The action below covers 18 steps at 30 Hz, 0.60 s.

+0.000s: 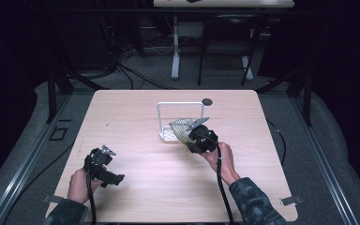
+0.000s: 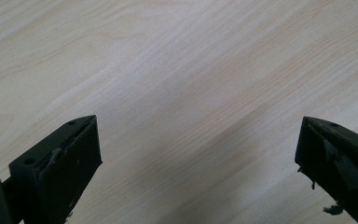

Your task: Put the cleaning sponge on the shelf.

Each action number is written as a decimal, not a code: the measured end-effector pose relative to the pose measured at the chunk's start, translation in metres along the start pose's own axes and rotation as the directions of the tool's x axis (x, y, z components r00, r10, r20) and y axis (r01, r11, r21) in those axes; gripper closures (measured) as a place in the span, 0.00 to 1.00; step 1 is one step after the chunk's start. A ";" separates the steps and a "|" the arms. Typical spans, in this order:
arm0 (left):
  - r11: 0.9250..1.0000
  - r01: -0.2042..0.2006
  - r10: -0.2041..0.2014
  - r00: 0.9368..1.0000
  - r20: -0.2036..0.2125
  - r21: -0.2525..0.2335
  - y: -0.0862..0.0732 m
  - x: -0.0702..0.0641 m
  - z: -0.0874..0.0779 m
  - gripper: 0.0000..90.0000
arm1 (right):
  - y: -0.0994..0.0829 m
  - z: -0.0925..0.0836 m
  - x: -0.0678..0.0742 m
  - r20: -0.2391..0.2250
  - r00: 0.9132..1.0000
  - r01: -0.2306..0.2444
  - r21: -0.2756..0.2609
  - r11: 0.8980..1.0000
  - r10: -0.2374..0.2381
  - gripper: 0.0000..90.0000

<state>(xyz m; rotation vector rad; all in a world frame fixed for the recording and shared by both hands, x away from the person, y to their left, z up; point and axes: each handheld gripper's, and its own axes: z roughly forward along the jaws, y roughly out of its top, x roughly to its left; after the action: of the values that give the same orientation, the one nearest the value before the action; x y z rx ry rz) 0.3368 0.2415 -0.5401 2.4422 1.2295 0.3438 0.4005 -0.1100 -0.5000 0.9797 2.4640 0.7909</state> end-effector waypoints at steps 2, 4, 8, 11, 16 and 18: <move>1.000 -0.002 0.002 1.000 0.001 0.000 0.000 0.000 0.000 0.00 | 0.002 0.001 -0.002 -0.001 1.000 -0.001 -0.002 1.000 0.001 0.64; 1.000 -0.003 0.003 1.000 -0.002 0.001 0.000 0.000 0.000 0.00 | 0.004 0.003 -0.004 -0.001 1.000 -0.002 -0.005 1.000 0.002 0.64; 1.000 -0.001 0.001 1.000 0.000 0.000 0.000 0.000 0.000 0.00 | 0.008 0.007 -0.006 -0.001 1.000 -0.002 -0.006 1.000 0.002 0.64; 1.000 -0.003 0.003 1.000 0.000 0.002 0.000 0.000 0.000 0.00 | 0.009 0.012 -0.006 0.004 1.000 0.010 0.001 1.000 -0.010 0.64; 1.000 -0.007 0.007 1.000 0.000 0.002 0.000 0.000 0.000 0.00 | 0.011 0.018 -0.006 0.003 1.000 0.012 -0.001 1.000 -0.012 0.64; 1.000 -0.011 0.011 1.000 -0.001 0.005 0.001 -0.001 0.000 0.00 | 0.011 0.020 -0.006 0.003 1.000 0.016 -0.004 1.000 -0.016 0.64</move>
<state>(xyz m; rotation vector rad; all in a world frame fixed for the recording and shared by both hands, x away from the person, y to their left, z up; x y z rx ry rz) 0.3371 0.2406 -0.5402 2.4543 1.2193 0.3456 0.4212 -0.1002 -0.5078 0.9577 2.4637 0.7876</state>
